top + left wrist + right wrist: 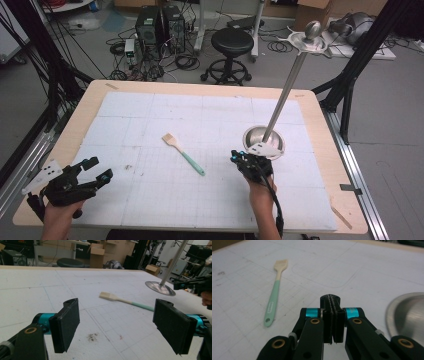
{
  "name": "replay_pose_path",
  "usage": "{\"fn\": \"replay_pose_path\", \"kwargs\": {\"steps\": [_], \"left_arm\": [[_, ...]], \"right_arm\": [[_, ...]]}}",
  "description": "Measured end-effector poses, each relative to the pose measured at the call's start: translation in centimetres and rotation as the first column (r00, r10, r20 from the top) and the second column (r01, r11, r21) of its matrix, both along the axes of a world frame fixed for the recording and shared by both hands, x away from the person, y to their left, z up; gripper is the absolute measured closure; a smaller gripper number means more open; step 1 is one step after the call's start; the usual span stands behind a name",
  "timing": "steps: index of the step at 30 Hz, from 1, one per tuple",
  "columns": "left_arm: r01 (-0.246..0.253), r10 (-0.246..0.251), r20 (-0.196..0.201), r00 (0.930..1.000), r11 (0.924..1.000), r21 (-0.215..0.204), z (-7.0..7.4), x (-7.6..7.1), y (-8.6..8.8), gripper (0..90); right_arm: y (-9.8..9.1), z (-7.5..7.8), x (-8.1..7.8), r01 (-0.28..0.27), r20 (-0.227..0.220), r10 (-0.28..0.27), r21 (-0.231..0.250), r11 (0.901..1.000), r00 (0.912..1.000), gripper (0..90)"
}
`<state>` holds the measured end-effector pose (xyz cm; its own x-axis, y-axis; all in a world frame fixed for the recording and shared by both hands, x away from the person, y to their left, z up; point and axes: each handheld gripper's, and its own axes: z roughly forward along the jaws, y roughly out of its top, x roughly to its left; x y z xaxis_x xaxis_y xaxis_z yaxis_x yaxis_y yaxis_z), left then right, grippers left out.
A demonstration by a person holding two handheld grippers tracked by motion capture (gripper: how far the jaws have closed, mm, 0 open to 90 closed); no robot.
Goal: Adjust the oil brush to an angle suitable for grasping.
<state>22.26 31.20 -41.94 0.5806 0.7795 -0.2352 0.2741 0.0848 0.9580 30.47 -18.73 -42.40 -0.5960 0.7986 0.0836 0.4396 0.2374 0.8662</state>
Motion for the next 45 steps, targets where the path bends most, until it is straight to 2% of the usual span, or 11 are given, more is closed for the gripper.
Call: {"fn": "replay_pose_path", "kwargs": {"steps": [6,7,11,17,28,32,37,41,42,43,45], "left_arm": [[0.004,-0.004,-0.003,1.0,1.0,0.006,0.0,0.1,0.0,22.1],[0.002,-0.002,-0.002,1.0,1.0,0.004,0.0,0.1,0.0,22.1],[0.0,0.0,-0.005,1.0,1.0,0.008,0.0,0.1,0.1,22.1],[-0.001,0.001,-0.007,1.0,1.0,0.005,0.0,0.1,0.3,22.5],[-0.017,0.017,-0.007,0.9998,0.9998,-0.009,0.0,0.2,0.9,22.6],[-0.017,0.017,-0.006,0.9998,0.9998,-0.008,0.0,0.2,0.9,22.6],[-0.012,0.012,-0.009,0.9999,0.9999,-0.004,0.0,0.2,0.8,22.8],[-0.013,0.012,-0.009,0.9999,0.9999,-0.006,0.0,0.2,0.8,23.0],[-0.013,0.012,-0.009,0.9999,0.9999,-0.006,0.0,0.2,0.8,23.0],[-0.015,0.015,-0.009,0.9999,0.9998,-0.01,0.0,0.2,0.8,23.0],[-0.015,0.015,-0.008,0.9999,0.9999,-0.009,0.0,0.2,0.9,23.0]], "right_arm": [[3.2,-0.8,2.6,-0.038,-0.062,0.035,-0.046,0.9982,0.9975,89.4],[4.9,-1.1,3.7,-0.066,-0.076,0.061,-0.065,0.9957,0.9953,89.4],[7.8,-1.8,5.0,-0.111,-0.109,0.1,-0.099,0.9889,0.989,89.4],[11.5,-2.3,6.9,-0.151,-0.117,0.136,-0.132,0.9798,0.9839,89.4],[13.9,-2.5,8.9,-0.188,-0.146,0.171,-0.114,0.9755,0.9744,89.4],[15.0,-2.6,9.0,-0.231,-0.152,0.214,-0.101,0.9677,0.9649,89.4],[15.6,-2.6,8.7,-0.314,-0.175,0.298,-0.068,0.9471,0.9383,89.4],[16.2,-2.6,8.1,-0.408,-0.198,0.391,-0.049,0.9119,0.8988,89.4],[16.2,-2.6,8.1,-0.408,-0.198,0.391,-0.049,0.9119,0.8988,89.4],[16.7,-2.5,7.6,-0.455,-0.214,0.435,-0.049,0.8892,0.8744,89.4],[17.0,-2.4,7.2,-0.484,-0.223,0.462,-0.054,0.8736,0.8586,89.3]]}}
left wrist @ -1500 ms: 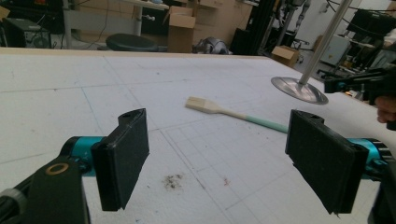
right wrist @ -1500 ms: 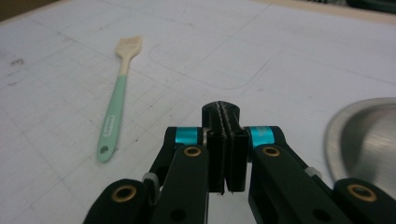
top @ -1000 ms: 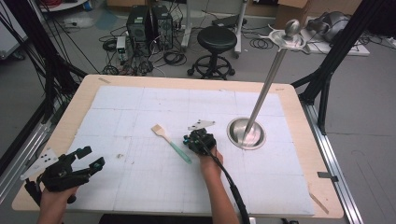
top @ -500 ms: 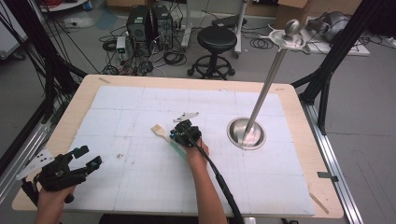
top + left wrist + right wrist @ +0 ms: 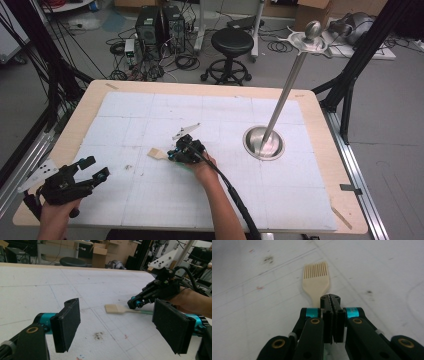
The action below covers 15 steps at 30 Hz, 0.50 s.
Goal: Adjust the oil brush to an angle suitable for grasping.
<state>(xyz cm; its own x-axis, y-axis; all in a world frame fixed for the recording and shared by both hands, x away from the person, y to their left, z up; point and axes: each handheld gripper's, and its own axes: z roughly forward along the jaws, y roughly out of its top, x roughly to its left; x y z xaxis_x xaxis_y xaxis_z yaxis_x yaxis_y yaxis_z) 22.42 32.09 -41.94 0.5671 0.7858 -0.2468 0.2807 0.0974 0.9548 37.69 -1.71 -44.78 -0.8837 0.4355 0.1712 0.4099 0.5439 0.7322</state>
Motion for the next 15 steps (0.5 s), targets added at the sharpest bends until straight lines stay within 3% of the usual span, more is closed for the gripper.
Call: {"fn": "replay_pose_path", "kwargs": {"steps": [9,11,13,15], "left_arm": [[0.0,0.0,-0.001,1.0,1.0,0.0,0.0,0.0,0.0,23.0],[0.0,0.0,0.0,1.0,1.0,-0.001,0.0,0.0,-0.1,23.1],[0.003,-0.003,-0.002,1.0,1.0,0.006,0.0,0.0,-0.1,23.1],[0.003,-0.003,-0.003,1.0,1.0,0.006,0.0,0.0,-0.1,23.1]], "right_arm": [[0.6,0.2,-1.3,-0.117,-0.037,0.116,-0.013,0.9931,0.9925,89.3],[0.8,0.2,-2.2,-0.178,-0.072,0.178,0.005,0.984,0.9814,89.2],[0.7,0.5,-2.8,-0.198,-0.064,0.199,0.023,0.9799,0.9778,89.0],[0.1,1.1,-3.5,-0.192,-0.034,0.193,0.036,0.9808,0.9806,89.0]]}}
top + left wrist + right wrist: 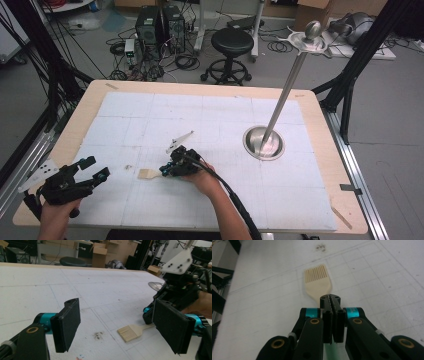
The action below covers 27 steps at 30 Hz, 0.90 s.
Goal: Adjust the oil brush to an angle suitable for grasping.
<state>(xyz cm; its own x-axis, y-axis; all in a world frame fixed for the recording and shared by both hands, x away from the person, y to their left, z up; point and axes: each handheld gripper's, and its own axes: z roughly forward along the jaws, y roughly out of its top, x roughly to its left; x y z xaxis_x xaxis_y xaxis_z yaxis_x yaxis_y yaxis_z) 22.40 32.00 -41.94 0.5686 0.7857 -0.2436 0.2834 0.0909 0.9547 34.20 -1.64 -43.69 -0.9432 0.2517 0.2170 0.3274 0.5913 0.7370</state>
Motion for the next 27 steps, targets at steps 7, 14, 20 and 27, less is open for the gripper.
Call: {"fn": "replay_pose_path", "kwargs": {"steps": [7,14,20,27], "left_arm": [[0.003,-0.003,-0.003,1.0,1.0,0.008,0.0,0.0,-0.2,23.3],[0.011,-0.011,-0.005,0.9999,0.9998,0.016,-0.1,0.0,-0.5,23.5],[0.012,-0.012,-0.007,0.9999,0.9997,0.02,-0.1,-0.1,-0.7,23.7],[0.016,-0.016,-0.012,0.9998,0.9996,0.025,-0.1,0.0,-0.7,23.7]], "right_arm": [[-5.4,1.7,-3.1,0.151,0.109,-0.153,0.028,0.9882,0.9823,89.3],[-9.1,0.4,-5.8,0.193,0.088,-0.191,-0.015,0.981,0.9775,89.4],[-9.3,-0.4,-5.8,0.203,0.072,-0.199,-0.05,0.978,0.9774,89.4],[-9.6,-0.8,-4.4,0.28,0.095,-0.273,-0.071,0.9573,0.9573,89.4]]}}
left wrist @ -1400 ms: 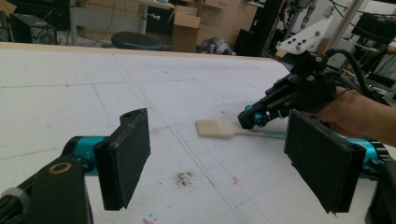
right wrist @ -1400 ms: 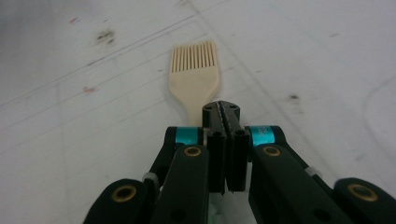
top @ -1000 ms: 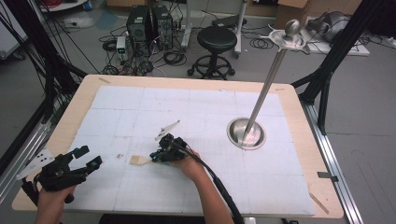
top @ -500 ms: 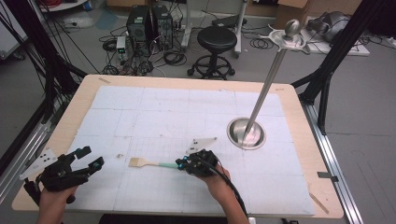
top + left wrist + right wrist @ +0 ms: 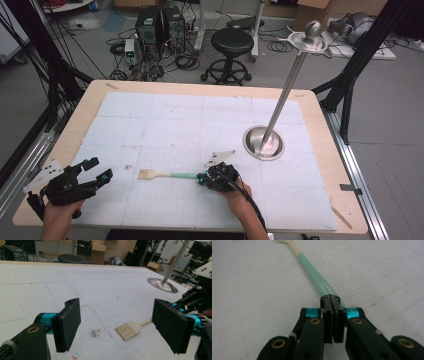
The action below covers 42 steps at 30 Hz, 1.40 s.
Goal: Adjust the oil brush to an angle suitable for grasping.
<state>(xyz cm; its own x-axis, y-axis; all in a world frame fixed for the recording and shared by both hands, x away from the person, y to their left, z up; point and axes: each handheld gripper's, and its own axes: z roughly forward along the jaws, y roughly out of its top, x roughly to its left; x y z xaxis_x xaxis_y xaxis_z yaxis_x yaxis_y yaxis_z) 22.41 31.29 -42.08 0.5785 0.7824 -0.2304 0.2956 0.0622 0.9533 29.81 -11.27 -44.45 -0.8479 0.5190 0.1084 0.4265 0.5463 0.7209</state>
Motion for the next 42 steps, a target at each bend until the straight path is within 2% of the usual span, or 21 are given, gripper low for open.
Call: {"fn": "replay_pose_path", "kwargs": {"steps": [2,3,4,7,14,19,23,26,27,28,31,33,34,36,38,39,40,42], "left_arm": [[0.004,-0.004,-0.001,1.0,1.0,0.002,0.0,0.0,-0.1,23.8],[0.004,-0.004,-0.001,1.0,1.0,0.002,0.0,0.0,-0.1,23.8],[0.007,-0.007,-0.001,1.0,1.0,0.004,0.0,0.0,-0.1,23.9],[0.012,-0.012,-0.002,0.9999,0.9999,0.008,0.0,0.0,-0.2,23.9],[0.018,-0.018,-0.006,0.9998,0.9997,0.013,0.0,0.0,-0.3,24.0],[0.022,-0.022,-0.005,0.9997,0.9997,0.011,0.0,0.1,-0.4,24.0],[0.035,-0.034,-0.007,0.9994,0.9992,0.022,0.0,0.1,-0.5,24.1],[0.037,-0.037,-0.008,0.9993,0.9991,0.018,0.0,0.1,-0.6,24.1],[0.037,-0.037,-0.008,0.9993,0.9991,0.018,0.0,0.1,-0.6,24.1],[0.039,-0.039,-0.008,0.9992,0.999,0.021,-0.1,0.1,-0.6,24.1],[0.038,-0.038,-0.008,0.9993,0.9991,0.021,-0.1,0.1,-0.5,24.1],[0.038,-0.038,-0.011,0.9992,0.999,0.022,-0.1,0.1,-0.5,24.1],[0.042,-0.042,-0.007,0.9991,0.999,0.017,-0.1,0.1,-0.6,24.1],[0.044,-0.043,-0.006,0.999,0.9989,0.018,0.0,0.1,-0.6,24.1],[0.052,-0.052,-0.005,0.9986,0.9985,0.019,-0.1,0.1,-0.8,24.1],[0.052,-0.052,-0.005,0.9986,0.9985,0.019,-0.1,0.1,-0.8,24.0],[0.056,-0.056,-0.002,0.9984,0.9983,0.017,-0.1,0.1,-0.9,23.8],[0.057,-0.057,0.0,0.9984,0.9982,0.018,-0.1,0.0,-1.2,23.1]], "right_arm": [[-0.2,0.0,0.5,0.041,0.019,-0.041,-0.003,0.9991,0.999,89.4],[-0.2,0.0,0.5,0.041,0.019,-0.041,-0.003,0.9991,0.999,89.4],[-0.4,-0.1,1.1,0.081,0.027,-0.081,-0.003,0.9967,0.9964,89.4],[-0.6,-0.1,1.9,0.131,0.025,-0.132,0.007,0.9913,0.991,89.4],[0.3,0.0,3.7,0.188,0.026,-0.187,-0.009,0.9822,0.9819,89.3],[0.8,-0.1,4.5,0.226,0.004,-0.226,0.009,0.9741,0.9742,89.3],[1.0,-0.5,5.3,0.295,-0.026,-0.294,0.065,0.9533,0.9555,89.4],[1.2,-0.6,5.6,0.318,-0.04,-0.315,0.087,0.9441,0.9481,89.4],[1.2,-0.6,5.6,0.318,-0.04,-0.315,0.087,0.9441,0.9481,89.4],[1.1,-0.4,5.5,0.317,-0.047,-0.314,0.098,0.9433,0.9483,88.9],[0.5,0.8,4.6,0.294,-0.001,-0.296,0.116,0.9488,0.9553,83.0],[0.2,1.3,4.1,0.292,0.016,-0.296,0.127,0.948,0.955,80.2],[-0.7,2.5,2.9,0.268,0.058,-0.279,0.146,0.9522,0.9586,76.5],[-1.9,3.5,1.6,0.253,0.095,-0.273,0.18,0.9507,0.9575,72.7],[-3.4,4.2,0.2,0.253,0.125,-0.281,0.203,0.946,0.9515,66.8],[-3.4,4.2,0.2,0.253,0.125,-0.281,0.203,0.946,0.9515,66.8],[-5.1,4.7,-1.0,0.254,0.151,-0.294,0.237,0.9377,0.9438,56.9],[-6.8,5.1,-2.2,0.266,0.169,-0.317,0.265,0.9267,0.9333,45.8]]}}
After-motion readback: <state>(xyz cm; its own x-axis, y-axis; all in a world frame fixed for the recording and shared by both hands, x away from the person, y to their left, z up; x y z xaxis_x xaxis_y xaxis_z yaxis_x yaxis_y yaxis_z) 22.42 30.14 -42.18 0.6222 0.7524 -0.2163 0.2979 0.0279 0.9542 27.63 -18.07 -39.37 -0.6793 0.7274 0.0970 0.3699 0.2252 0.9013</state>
